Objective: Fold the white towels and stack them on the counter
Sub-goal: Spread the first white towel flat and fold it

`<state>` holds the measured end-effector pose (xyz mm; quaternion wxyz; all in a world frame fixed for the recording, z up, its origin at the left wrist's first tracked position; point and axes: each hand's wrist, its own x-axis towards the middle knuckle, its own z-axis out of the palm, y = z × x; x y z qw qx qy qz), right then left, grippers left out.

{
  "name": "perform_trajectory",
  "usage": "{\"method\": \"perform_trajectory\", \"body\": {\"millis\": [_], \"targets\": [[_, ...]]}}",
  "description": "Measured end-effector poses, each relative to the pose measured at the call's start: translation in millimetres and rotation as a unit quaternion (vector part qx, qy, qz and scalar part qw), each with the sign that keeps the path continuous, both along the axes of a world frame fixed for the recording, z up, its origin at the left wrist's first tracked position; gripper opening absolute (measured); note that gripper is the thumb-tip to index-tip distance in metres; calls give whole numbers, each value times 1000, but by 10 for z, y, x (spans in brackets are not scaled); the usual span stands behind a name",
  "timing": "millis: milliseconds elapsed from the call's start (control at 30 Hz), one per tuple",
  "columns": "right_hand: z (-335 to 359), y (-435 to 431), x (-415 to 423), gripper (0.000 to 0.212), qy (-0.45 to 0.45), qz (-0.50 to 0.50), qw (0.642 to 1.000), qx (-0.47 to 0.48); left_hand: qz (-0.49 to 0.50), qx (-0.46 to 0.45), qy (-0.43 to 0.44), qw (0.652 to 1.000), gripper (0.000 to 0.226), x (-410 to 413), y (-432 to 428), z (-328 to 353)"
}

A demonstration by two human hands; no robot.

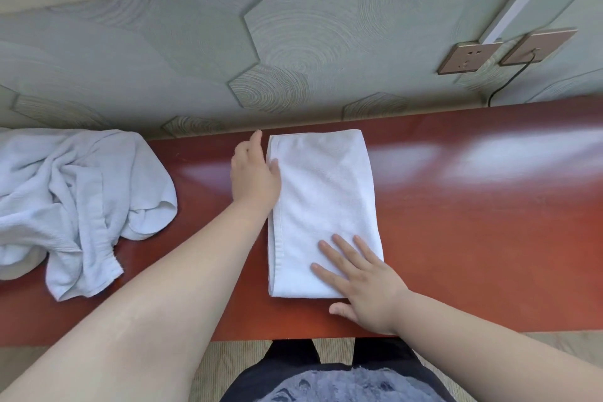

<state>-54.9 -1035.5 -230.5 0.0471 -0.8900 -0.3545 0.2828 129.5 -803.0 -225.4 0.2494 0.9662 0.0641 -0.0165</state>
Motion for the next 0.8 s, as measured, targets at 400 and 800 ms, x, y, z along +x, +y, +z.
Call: {"method": "perform_trajectory", "body": {"millis": [400, 800], "targets": [[-251, -260, 1559, 79, -86, -114, 990, 8, -222, 220, 95, 945, 99, -552, -210, -391], [-208, 49, 2282, 73, -68, -183, 978, -76, -82, 119, 159, 977, 102, -1061, -235, -317]]}}
